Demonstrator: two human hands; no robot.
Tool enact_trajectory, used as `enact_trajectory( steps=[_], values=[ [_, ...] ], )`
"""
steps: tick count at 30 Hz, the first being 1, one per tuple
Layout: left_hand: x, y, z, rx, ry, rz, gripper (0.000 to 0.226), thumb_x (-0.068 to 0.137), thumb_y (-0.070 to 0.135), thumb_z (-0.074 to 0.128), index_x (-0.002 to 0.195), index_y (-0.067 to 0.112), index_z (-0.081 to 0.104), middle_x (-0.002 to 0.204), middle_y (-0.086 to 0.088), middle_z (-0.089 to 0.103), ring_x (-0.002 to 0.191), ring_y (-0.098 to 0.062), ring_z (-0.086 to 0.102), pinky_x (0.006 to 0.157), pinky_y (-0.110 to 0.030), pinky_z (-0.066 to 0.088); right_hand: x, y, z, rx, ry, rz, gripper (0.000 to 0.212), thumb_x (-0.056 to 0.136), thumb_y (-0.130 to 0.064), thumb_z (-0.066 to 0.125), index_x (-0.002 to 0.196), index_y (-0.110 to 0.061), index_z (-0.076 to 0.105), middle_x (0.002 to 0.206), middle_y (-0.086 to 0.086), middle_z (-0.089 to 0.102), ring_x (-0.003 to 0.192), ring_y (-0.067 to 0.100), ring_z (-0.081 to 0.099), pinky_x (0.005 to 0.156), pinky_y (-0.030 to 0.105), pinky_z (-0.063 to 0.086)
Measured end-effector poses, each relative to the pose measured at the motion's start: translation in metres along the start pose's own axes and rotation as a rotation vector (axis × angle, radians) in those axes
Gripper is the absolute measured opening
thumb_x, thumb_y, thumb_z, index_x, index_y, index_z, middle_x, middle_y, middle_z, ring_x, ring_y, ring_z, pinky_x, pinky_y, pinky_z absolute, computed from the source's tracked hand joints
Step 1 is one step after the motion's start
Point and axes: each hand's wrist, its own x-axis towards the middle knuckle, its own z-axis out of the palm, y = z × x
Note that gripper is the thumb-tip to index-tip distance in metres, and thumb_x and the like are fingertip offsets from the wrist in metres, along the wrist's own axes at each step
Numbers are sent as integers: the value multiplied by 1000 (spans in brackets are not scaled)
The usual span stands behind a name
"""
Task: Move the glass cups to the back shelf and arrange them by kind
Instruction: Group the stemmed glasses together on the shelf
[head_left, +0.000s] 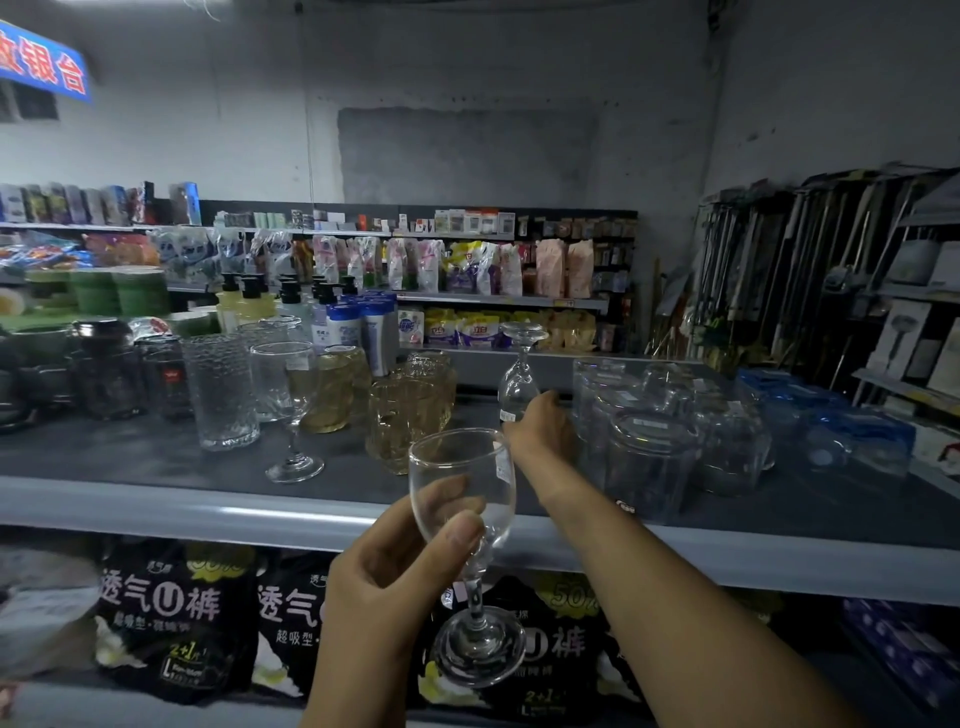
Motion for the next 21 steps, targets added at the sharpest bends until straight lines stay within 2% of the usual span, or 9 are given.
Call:
enact_trajectory(
  steps=[2,6,9,11,14,16,18,19,21],
  values=[
    [-1,2,-2,16,3,0,57,51,45,85,104,24,83,106,-12,80,102,-25,77,87,-35,61,1,1,1,-4,9,-1,58,90,-20,76,136,-5,44,134,19,63,122,39,62,90,42,53],
    [-2,9,-7,64,11,17,54,53,47,84,104,31,82,103,-8,81,101,-22,77,85,-31,61,0,1,1,8,4,20,66,86,-22,80,137,-3,43,133,19,63,121,39,62,88,41,52],
    [-3,21,-11,101,-16,-14,46,62,36,87,105,22,82,101,-5,81,96,-18,78,74,-23,61,-5,-4,-4,12,-15,53,68,87,-20,79,140,-1,40,137,21,60,123,39,61,88,39,51],
    [-5,31,-15,130,-14,-37,47,63,33,84,108,22,79,100,-3,81,92,-16,78,70,-18,59,-13,-10,-10,23,-36,63,67,89,-16,76,142,1,38,139,22,58,124,40,60,88,39,51],
    [-5,47,-21,202,-9,-30,52,56,43,92,104,28,80,101,0,81,92,-16,78,72,-24,60,-34,-16,-26,73,-61,7,57,92,-10,70,140,0,41,136,21,59,119,39,61,84,37,50],
    [-5,58,-23,227,8,-18,49,60,40,99,104,31,78,99,1,81,91,-16,78,75,-30,59,-60,-14,-43,184,-92,-99,46,94,-10,67,135,-5,46,129,16,62,106,31,63,76,30,48],
    [-6,69,-28,219,32,2,50,61,31,90,107,37,71,97,2,81,89,-14,78,78,-34,56,-103,-10,-63,445,-178,-197,40,96,-15,69,133,-10,53,123,7,66,99,18,63,70,21,47],
    [-6,74,-30,216,37,14,54,62,31,87,112,40,69,98,2,81,91,-14,78,82,-36,56,-129,-8,-74,601,-254,-235,35,97,-20,70,130,-14,59,120,2,69,100,14,65,72,16,48],
    [-7,79,-35,209,40,45,63,65,37,95,122,44,70,106,0,81,102,-16,77,91,-41,55,-176,-1,-87,807,-436,-265,29,94,-39,69,120,-25,69,115,-6,74,107,9,69,81,17,53]
  ],
)
